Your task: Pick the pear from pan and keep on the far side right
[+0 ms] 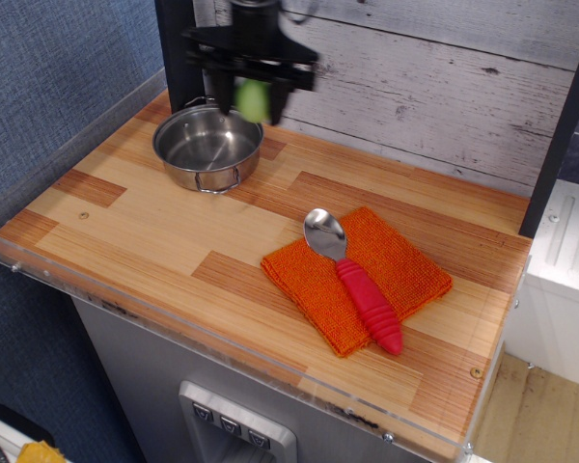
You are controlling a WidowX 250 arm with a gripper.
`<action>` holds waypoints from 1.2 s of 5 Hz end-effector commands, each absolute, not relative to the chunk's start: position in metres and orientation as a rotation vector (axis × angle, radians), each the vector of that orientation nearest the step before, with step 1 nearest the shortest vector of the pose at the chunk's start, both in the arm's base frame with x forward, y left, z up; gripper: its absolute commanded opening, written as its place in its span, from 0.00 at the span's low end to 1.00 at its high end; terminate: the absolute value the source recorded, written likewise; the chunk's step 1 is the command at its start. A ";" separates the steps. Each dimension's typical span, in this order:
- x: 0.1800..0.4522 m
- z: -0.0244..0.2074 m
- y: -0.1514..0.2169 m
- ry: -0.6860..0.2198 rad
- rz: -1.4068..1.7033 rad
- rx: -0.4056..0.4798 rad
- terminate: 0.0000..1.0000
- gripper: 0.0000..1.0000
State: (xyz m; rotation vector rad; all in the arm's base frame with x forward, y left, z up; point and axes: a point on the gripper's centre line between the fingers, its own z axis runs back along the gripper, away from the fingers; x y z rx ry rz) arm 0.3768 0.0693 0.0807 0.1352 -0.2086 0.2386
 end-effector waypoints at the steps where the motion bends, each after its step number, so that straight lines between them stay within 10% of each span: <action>1: 0.379 0.092 0.006 -0.256 0.133 0.062 0.00 0.00; 6: 0.386 0.031 -0.056 -0.250 -0.016 0.042 0.00 0.00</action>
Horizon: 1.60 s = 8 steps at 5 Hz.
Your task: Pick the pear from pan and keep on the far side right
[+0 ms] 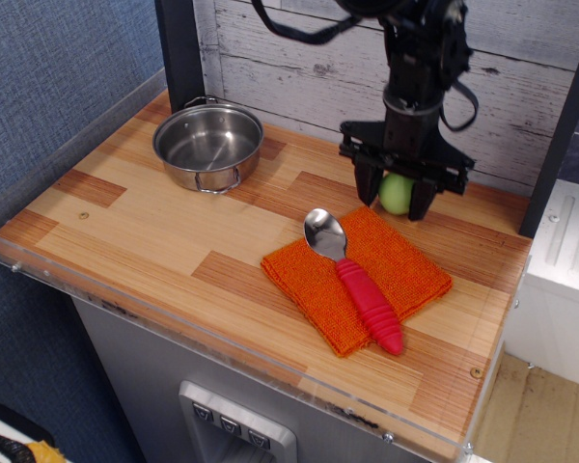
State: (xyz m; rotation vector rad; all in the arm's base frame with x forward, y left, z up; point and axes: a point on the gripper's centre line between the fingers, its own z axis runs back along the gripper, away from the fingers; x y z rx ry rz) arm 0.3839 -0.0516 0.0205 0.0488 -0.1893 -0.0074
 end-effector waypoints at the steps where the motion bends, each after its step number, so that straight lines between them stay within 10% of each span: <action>1: 0.385 0.029 -0.056 -0.247 -0.024 0.051 0.00 0.00; 2: 0.384 0.031 -0.056 -0.243 -0.018 0.040 0.00 1.00; 8: 0.360 0.092 -0.044 -0.329 0.038 0.047 0.00 1.00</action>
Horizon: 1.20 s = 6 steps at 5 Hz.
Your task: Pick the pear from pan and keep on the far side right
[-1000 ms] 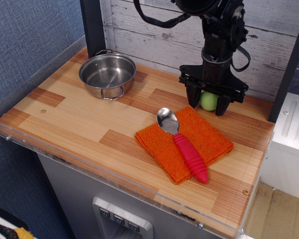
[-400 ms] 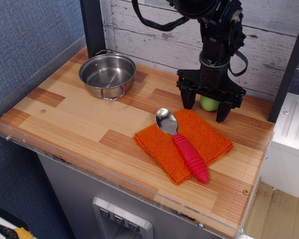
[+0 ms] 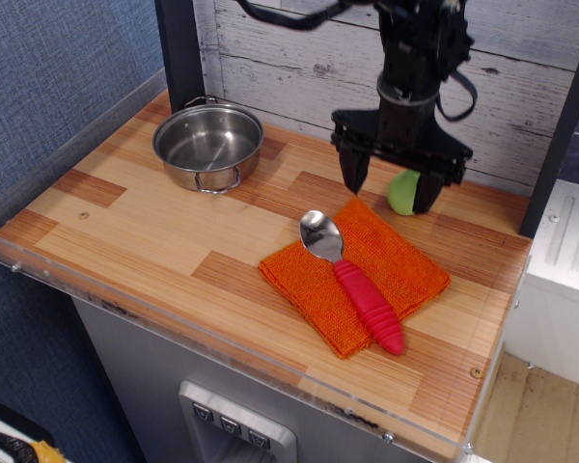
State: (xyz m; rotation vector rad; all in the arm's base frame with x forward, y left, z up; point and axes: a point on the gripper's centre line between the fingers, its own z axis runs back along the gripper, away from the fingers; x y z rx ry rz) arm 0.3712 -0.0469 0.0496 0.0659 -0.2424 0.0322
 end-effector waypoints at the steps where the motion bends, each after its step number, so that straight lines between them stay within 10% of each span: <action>1: 0.349 0.106 -0.033 -0.351 0.062 0.033 0.00 1.00; 6: 0.258 0.116 0.076 -0.209 0.100 -0.012 0.00 1.00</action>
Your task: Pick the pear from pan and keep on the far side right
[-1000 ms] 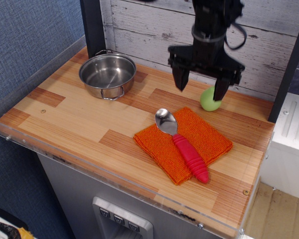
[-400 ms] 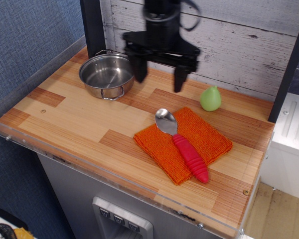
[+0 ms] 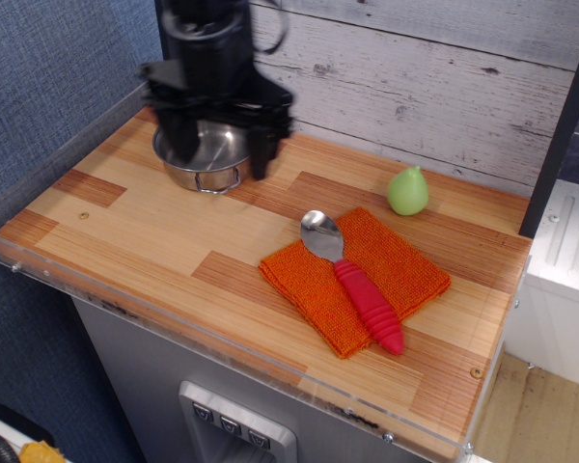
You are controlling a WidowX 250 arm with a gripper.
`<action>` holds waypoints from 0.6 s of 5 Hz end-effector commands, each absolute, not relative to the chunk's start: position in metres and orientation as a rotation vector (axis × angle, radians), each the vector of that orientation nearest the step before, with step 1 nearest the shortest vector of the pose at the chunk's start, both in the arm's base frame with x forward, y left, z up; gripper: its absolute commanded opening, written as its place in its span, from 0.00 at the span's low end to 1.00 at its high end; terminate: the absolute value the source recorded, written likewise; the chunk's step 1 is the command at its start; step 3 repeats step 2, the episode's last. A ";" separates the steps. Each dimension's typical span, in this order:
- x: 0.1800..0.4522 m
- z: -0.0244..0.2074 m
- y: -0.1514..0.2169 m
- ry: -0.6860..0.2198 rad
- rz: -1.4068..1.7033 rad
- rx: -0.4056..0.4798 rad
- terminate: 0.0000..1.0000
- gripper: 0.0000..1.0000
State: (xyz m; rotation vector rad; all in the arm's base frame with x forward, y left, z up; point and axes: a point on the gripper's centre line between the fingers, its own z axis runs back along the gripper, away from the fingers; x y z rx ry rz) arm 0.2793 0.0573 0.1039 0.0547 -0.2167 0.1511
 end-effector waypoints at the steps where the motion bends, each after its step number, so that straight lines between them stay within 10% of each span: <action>1: 0.249 0.115 0.081 -0.179 0.085 0.031 0.00 1.00; 2: 0.235 0.121 0.092 -0.221 0.117 0.012 1.00 1.00; 3: 0.235 0.121 0.092 -0.221 0.117 0.012 1.00 1.00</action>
